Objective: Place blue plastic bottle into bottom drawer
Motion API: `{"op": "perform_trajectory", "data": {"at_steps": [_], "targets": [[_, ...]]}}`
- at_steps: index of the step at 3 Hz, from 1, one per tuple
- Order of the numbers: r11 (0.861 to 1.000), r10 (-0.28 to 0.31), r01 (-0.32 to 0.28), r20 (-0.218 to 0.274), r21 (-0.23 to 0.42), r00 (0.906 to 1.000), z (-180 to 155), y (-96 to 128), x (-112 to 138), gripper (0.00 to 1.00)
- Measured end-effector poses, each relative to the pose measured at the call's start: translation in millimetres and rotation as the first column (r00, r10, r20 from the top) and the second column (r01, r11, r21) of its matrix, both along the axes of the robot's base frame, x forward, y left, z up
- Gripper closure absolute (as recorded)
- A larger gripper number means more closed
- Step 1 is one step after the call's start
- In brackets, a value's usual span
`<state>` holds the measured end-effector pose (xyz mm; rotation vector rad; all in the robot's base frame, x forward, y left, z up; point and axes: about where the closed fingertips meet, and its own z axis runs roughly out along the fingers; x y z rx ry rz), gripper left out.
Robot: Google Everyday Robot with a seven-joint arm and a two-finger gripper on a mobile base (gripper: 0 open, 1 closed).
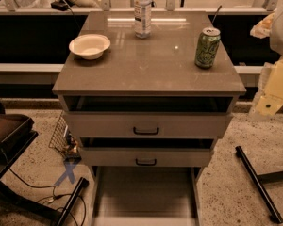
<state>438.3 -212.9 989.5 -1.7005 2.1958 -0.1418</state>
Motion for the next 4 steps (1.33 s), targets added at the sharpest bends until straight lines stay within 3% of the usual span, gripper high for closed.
{"op": "perform_trajectory", "data": {"at_steps": [2, 3, 4], "targets": [[0.999, -0.007, 0.006, 0.039, 0.036, 0.9992, 9, 18, 22, 0.00], [0.985, -0.007, -0.009, 0.089, 0.172, 0.9960, 9, 63, 70, 0.00], [0.941, 0.001, -0.048, 0.140, 0.335, 0.9902, -9, 104, 111, 0.00]]}}
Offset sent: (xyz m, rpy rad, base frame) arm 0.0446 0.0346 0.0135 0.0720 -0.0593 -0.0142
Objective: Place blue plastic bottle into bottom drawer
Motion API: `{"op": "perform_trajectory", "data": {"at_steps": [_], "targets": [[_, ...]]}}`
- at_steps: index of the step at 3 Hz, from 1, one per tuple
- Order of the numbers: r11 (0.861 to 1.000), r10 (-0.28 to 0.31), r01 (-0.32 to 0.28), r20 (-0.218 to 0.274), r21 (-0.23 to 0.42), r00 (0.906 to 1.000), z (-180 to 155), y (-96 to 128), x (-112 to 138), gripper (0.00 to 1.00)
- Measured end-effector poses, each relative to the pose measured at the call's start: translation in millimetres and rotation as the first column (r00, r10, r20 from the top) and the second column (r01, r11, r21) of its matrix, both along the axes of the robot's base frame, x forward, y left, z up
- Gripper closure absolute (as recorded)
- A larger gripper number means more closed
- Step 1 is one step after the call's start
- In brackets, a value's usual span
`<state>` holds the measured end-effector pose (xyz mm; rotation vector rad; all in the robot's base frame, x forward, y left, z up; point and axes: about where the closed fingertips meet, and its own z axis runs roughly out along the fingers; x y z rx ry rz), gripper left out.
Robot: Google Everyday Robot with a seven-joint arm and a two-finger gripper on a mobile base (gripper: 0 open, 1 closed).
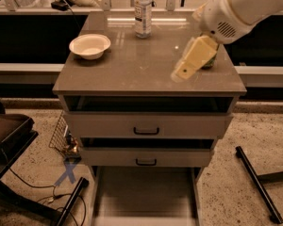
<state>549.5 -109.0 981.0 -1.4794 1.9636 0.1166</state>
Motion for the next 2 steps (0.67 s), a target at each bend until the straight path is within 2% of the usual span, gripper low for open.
{"op": "perform_trajectory", "data": {"at_steps": [1, 2], "targets": [[0.988, 0.016, -0.028, 0.081, 0.153, 0.9966, -8, 26, 25, 0.00], [0.974, -0.053, 0.008, 0.192, 0.227, 0.9800, 3, 25, 46, 0.00]]}}
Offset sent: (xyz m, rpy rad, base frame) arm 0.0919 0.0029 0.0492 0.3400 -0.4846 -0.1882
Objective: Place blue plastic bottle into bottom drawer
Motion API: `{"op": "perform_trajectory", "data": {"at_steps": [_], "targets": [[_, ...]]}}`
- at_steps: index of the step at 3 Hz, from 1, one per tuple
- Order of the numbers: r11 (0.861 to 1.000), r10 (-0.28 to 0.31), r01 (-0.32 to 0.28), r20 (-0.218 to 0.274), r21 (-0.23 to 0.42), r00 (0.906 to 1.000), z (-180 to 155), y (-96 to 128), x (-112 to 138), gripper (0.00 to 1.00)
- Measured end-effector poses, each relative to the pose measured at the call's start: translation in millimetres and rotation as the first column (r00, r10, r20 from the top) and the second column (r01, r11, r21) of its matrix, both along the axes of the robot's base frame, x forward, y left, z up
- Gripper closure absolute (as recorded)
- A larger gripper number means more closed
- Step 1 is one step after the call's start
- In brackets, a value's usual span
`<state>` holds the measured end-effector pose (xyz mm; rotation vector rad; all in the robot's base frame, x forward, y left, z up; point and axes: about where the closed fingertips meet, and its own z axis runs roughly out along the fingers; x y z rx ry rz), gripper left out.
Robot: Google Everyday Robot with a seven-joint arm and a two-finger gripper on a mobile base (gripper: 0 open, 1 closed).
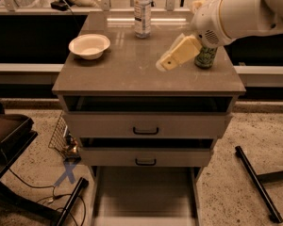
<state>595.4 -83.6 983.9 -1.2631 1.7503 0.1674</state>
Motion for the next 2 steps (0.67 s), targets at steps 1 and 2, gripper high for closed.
{"op": "perform_trajectory", "data": {"at_steps": [1, 2], "targets": [[0.999, -0.042, 0.040, 0.076, 0.034, 0.9963, 18.4, -1.1, 15.6, 0.00], [0.999, -0.042, 0.040, 0.076, 0.034, 0.9963, 18.4, -1.1, 15.6, 0.00]]}}
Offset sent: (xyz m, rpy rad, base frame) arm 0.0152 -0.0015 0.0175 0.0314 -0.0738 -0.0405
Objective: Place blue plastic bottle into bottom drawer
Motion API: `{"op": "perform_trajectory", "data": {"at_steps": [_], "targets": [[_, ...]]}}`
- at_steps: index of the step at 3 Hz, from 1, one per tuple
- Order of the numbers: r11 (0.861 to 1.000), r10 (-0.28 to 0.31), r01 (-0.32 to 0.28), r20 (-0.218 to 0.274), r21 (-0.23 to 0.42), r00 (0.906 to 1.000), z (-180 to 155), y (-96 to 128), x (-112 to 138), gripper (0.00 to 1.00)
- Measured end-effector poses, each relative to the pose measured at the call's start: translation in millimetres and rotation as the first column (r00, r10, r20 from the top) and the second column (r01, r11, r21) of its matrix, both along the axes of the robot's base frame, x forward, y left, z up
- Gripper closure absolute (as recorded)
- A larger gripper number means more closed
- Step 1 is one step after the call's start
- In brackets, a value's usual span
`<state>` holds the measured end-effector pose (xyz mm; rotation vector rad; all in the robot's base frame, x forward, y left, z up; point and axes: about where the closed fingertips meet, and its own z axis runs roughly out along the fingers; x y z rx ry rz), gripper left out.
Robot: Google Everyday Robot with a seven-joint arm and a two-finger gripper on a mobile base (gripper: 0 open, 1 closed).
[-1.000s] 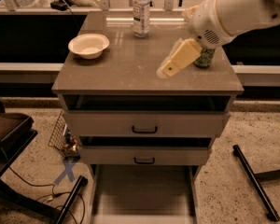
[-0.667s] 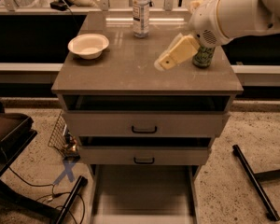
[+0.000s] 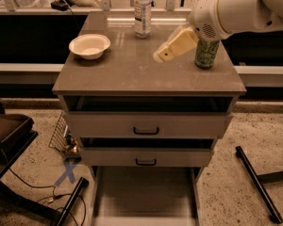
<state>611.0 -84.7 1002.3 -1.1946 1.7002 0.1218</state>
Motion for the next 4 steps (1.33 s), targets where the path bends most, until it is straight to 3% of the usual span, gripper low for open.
{"op": "perform_trajectory", "data": {"at_steps": [1, 2, 3, 4], "targets": [[0.998, -0.009, 0.007, 0.027, 0.067, 0.9996, 2, 22, 36, 0.00], [0.986, -0.037, 0.025, 0.071, 0.167, 0.9968, 2, 48, 105, 0.00], [0.965, -0.063, 0.041, 0.076, 0.261, 0.9951, -6, 73, 188, 0.00], [0.954, -0.074, 0.052, 0.066, 0.297, 0.9951, -13, 86, 228, 0.00]]}}
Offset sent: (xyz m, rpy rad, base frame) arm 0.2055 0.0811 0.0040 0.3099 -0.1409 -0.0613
